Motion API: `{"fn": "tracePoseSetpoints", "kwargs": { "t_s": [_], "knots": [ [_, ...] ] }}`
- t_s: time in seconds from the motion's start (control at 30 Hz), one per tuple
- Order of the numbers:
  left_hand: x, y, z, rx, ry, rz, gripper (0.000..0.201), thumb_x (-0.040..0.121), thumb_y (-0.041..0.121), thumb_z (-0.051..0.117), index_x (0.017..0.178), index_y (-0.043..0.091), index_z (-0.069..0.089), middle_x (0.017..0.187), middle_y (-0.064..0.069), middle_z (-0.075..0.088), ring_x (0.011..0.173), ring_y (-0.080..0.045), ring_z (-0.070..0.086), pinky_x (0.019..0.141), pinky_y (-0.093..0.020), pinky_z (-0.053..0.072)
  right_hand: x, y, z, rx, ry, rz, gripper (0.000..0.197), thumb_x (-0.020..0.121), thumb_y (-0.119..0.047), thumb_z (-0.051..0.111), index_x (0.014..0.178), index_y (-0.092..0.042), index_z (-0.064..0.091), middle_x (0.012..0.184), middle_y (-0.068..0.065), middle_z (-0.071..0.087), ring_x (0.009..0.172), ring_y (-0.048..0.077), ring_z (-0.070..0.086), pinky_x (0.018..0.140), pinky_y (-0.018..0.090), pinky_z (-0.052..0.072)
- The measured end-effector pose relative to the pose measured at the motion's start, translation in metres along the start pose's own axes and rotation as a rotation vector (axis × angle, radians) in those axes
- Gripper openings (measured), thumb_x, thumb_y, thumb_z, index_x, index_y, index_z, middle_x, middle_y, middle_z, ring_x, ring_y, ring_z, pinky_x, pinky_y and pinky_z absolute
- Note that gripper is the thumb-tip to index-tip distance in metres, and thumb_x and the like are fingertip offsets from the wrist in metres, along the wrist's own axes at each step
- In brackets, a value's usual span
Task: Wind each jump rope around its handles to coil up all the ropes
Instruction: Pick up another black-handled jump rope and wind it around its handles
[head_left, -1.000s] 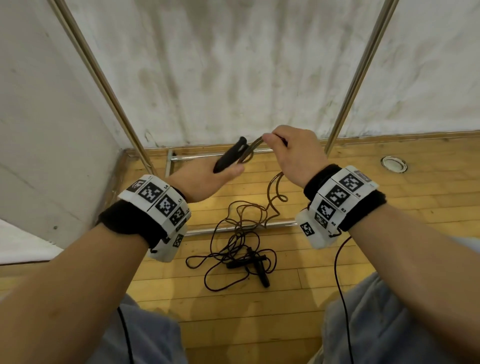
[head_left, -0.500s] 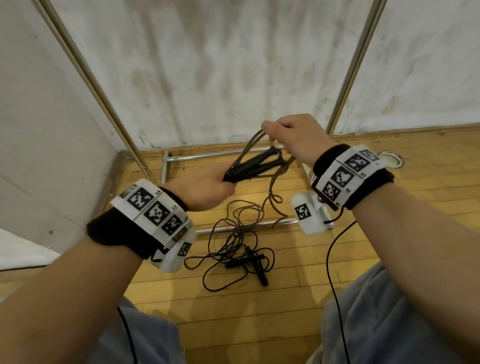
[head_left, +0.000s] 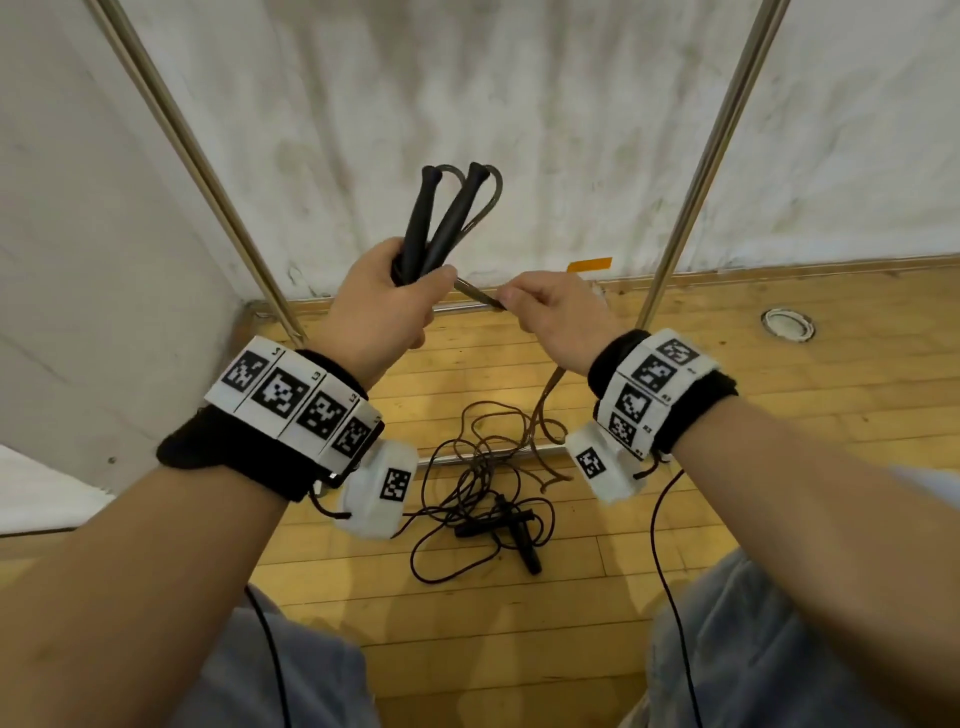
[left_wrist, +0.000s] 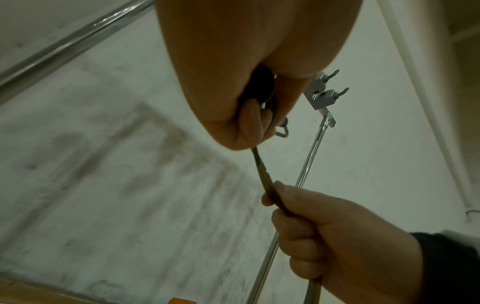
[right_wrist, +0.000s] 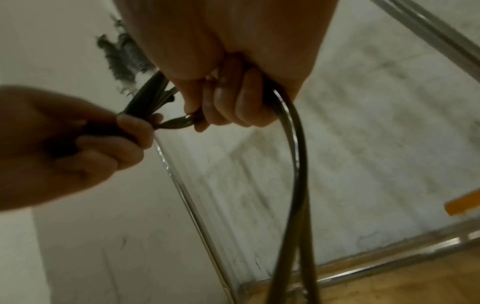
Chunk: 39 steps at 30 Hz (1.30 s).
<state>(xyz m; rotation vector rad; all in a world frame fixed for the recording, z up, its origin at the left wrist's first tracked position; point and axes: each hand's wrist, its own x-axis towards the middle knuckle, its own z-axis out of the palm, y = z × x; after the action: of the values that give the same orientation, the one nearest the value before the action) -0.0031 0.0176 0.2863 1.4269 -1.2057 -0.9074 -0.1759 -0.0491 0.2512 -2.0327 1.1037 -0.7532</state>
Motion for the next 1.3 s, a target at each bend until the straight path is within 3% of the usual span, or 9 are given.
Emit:
{"fn": "tracePoseSetpoints", "kwargs": {
  "t_s": [0.13, 0.3, 0.47, 0.6, 0.7, 1.0, 1.07, 1.2, 1.3],
  "knots": [
    [0.006, -0.011, -0.001, 0.289, 0.126, 0.099, 0.015, 0.092, 0.030, 0.058, 0.099, 0.017, 0.056, 0.074, 0.001, 0.052, 0.062, -0.018, 0.050, 0.060, -0.035, 0.045, -0.007, -0.009, 0.009, -0.185, -0.148, -0.050, 0.038, 0.094, -0.046, 0.046, 0.070, -0.019, 0.059, 0.054, -0.009, 0.041, 0.046, 0.004, 0.037, 0.046, 0.015, 0.029],
    [0.010, -0.027, 0.000, 0.533, 0.212, 0.120, 0.014, 0.094, 0.035, 0.053, 0.099, 0.024, 0.047, 0.075, 0.011, 0.052, 0.065, -0.006, 0.051, 0.054, -0.024, 0.036, -0.018, -0.024, 0.027, -0.316, -0.247, -0.071, 0.043, 0.099, -0.037, 0.038, 0.065, -0.014, 0.050, 0.057, -0.003, 0.046, 0.052, 0.012, 0.041, 0.049, 0.026, 0.026],
    [0.009, -0.036, 0.004, 0.679, 0.166, 0.097, 0.012, 0.095, 0.036, 0.050, 0.098, 0.027, 0.044, 0.074, 0.014, 0.052, 0.078, -0.024, 0.058, 0.070, -0.037, 0.048, -0.027, -0.030, 0.034, -0.319, -0.276, -0.079, 0.047, 0.100, -0.034, 0.034, 0.056, -0.019, 0.037, 0.053, -0.002, 0.041, 0.049, 0.013, 0.038, 0.049, 0.030, 0.025],
    [0.010, -0.043, 0.007, 0.669, 0.149, 0.096, 0.016, 0.096, 0.035, 0.050, 0.098, 0.021, 0.042, 0.074, 0.010, 0.050, 0.066, -0.012, 0.052, 0.051, -0.026, 0.036, -0.032, -0.036, 0.032, -0.354, -0.258, -0.121, 0.049, 0.101, -0.033, 0.033, 0.054, -0.019, 0.034, 0.051, -0.003, 0.038, 0.047, 0.013, 0.035, 0.048, 0.029, 0.023],
    [0.011, -0.045, 0.007, 0.636, 0.165, 0.056, 0.022, 0.096, 0.035, 0.051, 0.099, 0.017, 0.039, 0.074, 0.008, 0.049, 0.063, -0.006, 0.049, 0.049, -0.023, 0.032, -0.036, -0.039, 0.031, -0.359, -0.241, -0.143, 0.048, 0.100, -0.033, 0.034, 0.054, -0.020, 0.034, 0.051, -0.004, 0.038, 0.047, 0.012, 0.035, 0.049, 0.028, 0.022],
    [0.010, -0.048, 0.008, 0.586, 0.115, 0.124, 0.015, 0.097, 0.030, 0.050, 0.091, 0.018, 0.045, 0.068, 0.006, 0.047, 0.058, -0.008, 0.045, 0.048, -0.020, 0.030, -0.040, -0.043, 0.022, -0.360, -0.177, -0.163, 0.046, 0.100, -0.033, 0.033, 0.056, -0.022, 0.032, 0.052, -0.004, 0.037, 0.048, 0.012, 0.034, 0.048, 0.028, 0.022],
    [0.008, -0.050, 0.008, 0.571, 0.155, 0.164, 0.016, 0.095, 0.031, 0.053, 0.086, 0.021, 0.046, 0.065, 0.007, 0.046, 0.055, -0.007, 0.043, 0.045, -0.015, 0.030, -0.040, -0.043, 0.019, -0.374, -0.172, -0.153, 0.046, 0.100, -0.034, 0.033, 0.056, -0.021, 0.033, 0.052, -0.004, 0.037, 0.048, 0.011, 0.034, 0.048, 0.028, 0.021],
    [0.002, -0.051, 0.005, 0.441, 0.375, 0.323, 0.010, 0.091, 0.038, 0.057, 0.087, 0.030, 0.053, 0.056, 0.011, 0.049, 0.050, -0.002, 0.048, 0.043, -0.013, 0.032, -0.038, -0.048, 0.008, -0.325, -0.124, -0.127, 0.047, 0.100, -0.035, 0.033, 0.055, -0.020, 0.033, 0.050, -0.006, 0.034, 0.045, 0.010, 0.031, 0.048, 0.026, 0.023],
    [0.003, -0.053, 0.005, 0.473, 0.390, 0.284, 0.010, 0.091, 0.040, 0.057, 0.087, 0.031, 0.056, 0.056, 0.011, 0.049, 0.049, 0.000, 0.047, 0.045, -0.017, 0.031, -0.039, -0.053, 0.011, -0.346, -0.178, -0.111, 0.047, 0.101, -0.036, 0.031, 0.057, -0.020, 0.034, 0.052, -0.006, 0.035, 0.046, 0.011, 0.033, 0.049, 0.025, 0.024]
  ]
}}
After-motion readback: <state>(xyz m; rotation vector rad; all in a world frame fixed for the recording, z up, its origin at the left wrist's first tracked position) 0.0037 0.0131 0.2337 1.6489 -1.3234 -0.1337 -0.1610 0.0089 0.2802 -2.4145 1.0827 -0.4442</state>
